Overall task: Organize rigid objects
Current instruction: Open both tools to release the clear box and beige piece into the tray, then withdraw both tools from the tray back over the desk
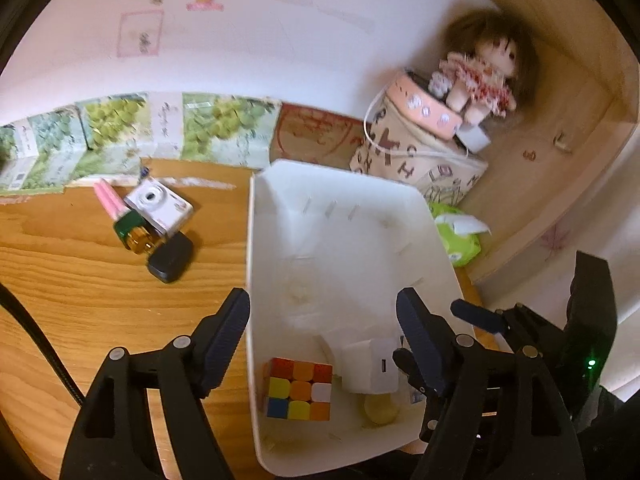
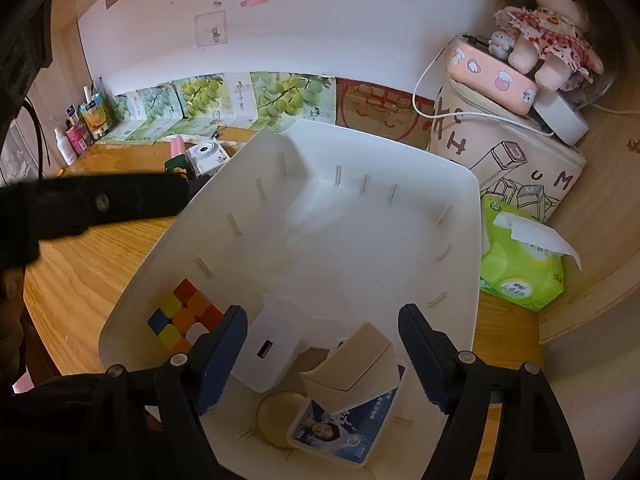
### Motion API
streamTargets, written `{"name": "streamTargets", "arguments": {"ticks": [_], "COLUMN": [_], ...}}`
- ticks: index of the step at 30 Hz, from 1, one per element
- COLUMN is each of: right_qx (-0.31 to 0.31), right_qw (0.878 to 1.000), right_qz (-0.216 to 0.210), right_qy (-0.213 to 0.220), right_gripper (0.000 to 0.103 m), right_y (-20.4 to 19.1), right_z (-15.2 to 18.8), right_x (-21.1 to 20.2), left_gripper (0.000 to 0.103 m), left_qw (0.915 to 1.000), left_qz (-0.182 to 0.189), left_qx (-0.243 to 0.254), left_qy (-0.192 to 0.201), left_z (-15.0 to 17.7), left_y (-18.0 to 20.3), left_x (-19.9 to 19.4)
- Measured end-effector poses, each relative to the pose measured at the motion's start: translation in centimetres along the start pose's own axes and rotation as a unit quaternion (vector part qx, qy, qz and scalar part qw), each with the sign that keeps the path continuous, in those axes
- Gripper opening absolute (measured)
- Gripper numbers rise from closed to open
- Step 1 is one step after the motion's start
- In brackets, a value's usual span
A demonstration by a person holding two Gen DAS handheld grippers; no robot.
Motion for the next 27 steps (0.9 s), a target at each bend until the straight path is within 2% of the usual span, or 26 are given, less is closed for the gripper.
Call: {"name": "streamTargets", "arguments": {"ticks": [4,7,18,27], "right_qx": [0.007,0.016,0.061,0.1], "right_qw": [1.0,0.999,0.996,0.99], "right_qz": [0.013,0.017,0.029,0.014], "right_qy": [0.013,0.024,0.062,0.094], "right_gripper": [0.079,0.079,0.079,0.079], "right_y": [-0.4,-1.0,-4.7,-9.7], "right_z": [-0.3,-0.4,-1.8,-3.9], "right_x": [-0.7,-1.4,-2.5,-2.7], "left_gripper": [0.079,0.079,0.079,0.079], "left_qw": [0.9991,0.9984,0.9968,0.997], "left_qz": [-0.003,-0.004,-0.021,-0.041], "left_qx": [-0.01,-0.015,-0.029,-0.038], "left_qy": [0.04,0.054,0.071,0.055], "left_z": [-0.7,-0.7,-0.5,-1.1], "left_y": [-1.1,-2.1,-7.8,-14.1], "left_x": [-2.2,-3.4,-7.3,-8.7]}}
Point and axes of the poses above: each gripper's, at about its wrist camera, not at the fingertips, and x roughly the way its jaws point, y to its right, z to its underside, the point moved 5 cm from there along x, roughly the way its jaws point, and after that the axes turned 6 degrees about y, right-handed, at the moved point
